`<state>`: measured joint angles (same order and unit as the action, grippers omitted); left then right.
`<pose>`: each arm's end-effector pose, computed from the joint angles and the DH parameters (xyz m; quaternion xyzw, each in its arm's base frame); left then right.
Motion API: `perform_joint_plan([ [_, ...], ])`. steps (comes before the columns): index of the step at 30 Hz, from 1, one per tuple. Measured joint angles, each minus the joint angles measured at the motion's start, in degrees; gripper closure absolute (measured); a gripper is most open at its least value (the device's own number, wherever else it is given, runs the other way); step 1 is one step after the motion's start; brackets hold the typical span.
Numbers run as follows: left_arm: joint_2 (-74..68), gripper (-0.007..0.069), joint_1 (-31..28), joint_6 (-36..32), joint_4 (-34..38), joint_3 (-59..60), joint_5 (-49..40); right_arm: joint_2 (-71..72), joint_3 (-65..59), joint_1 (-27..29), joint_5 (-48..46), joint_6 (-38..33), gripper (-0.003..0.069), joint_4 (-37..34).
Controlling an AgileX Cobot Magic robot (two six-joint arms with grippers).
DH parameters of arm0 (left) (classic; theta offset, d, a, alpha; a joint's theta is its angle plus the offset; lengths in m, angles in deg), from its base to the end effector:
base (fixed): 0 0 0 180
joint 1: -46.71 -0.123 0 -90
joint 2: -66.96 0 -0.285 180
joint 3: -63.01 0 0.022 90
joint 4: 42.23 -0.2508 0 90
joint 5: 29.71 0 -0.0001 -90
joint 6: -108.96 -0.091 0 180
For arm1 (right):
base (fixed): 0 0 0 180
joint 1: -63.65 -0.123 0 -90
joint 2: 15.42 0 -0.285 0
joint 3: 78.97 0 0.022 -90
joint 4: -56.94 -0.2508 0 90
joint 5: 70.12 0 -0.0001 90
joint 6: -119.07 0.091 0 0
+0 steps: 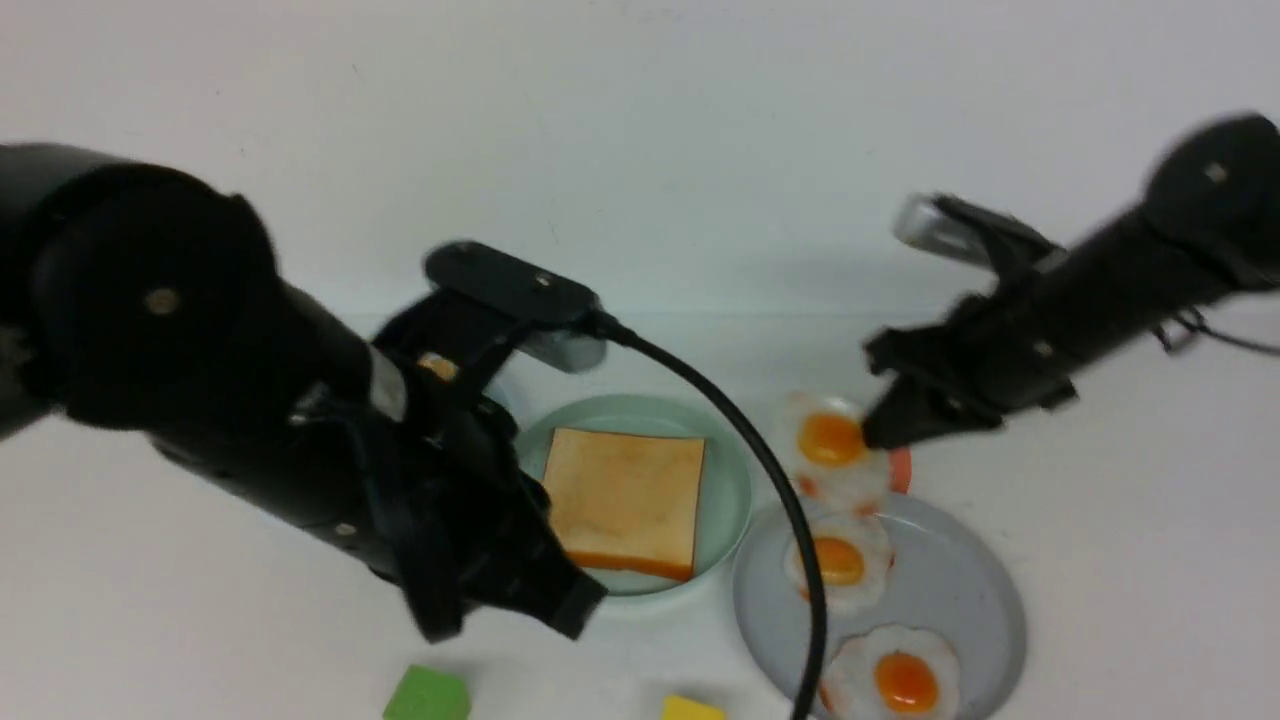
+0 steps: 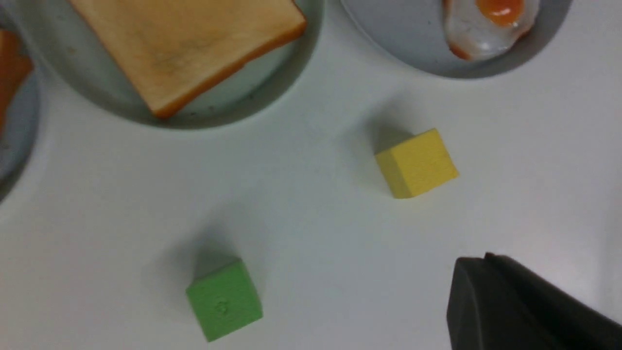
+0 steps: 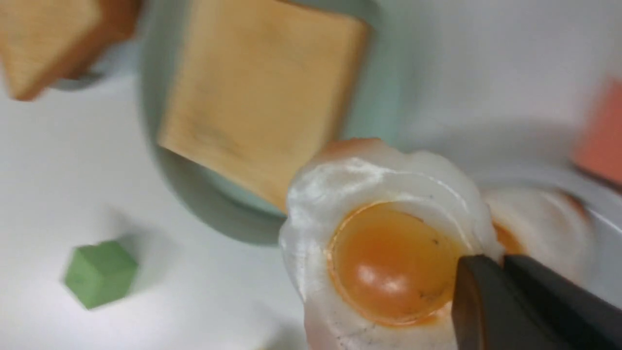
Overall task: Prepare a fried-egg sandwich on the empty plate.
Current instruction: Use the right arm to place the fried egg on the slice of bread in the middle
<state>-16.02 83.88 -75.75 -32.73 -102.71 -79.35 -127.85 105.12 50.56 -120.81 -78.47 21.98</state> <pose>0.2054 -0.1701 0.3207 0.3102 0.9041 -0.1521 0.2514 0.3709 0.1277 0.2555 -0.1080 0.9428 0.2562 0.1837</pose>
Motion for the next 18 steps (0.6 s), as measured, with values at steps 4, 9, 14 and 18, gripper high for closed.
perform_joint_plan([
  [4,5.3,0.0621,0.0,4.7,-5.2,3.1,0.0,-4.9,10.2,-6.6,-0.8,3.7,0.0615,0.9],
  [9,11.2,0.0622,0.0,10.0,-9.9,9.2,0.3,-14.1,20.9,-9.8,-1.7,5.6,0.0615,0.3],
  [14,15.9,0.0622,0.0,13.9,-13.2,13.6,1.0,-22.4,26.8,-10.4,-1.3,7.0,0.0615,0.4],
  [18,16.9,0.0622,0.0,15.3,-13.7,14.4,1.0,-27.1,27.1,-10.4,-0.9,8.8,0.0608,0.5],
])
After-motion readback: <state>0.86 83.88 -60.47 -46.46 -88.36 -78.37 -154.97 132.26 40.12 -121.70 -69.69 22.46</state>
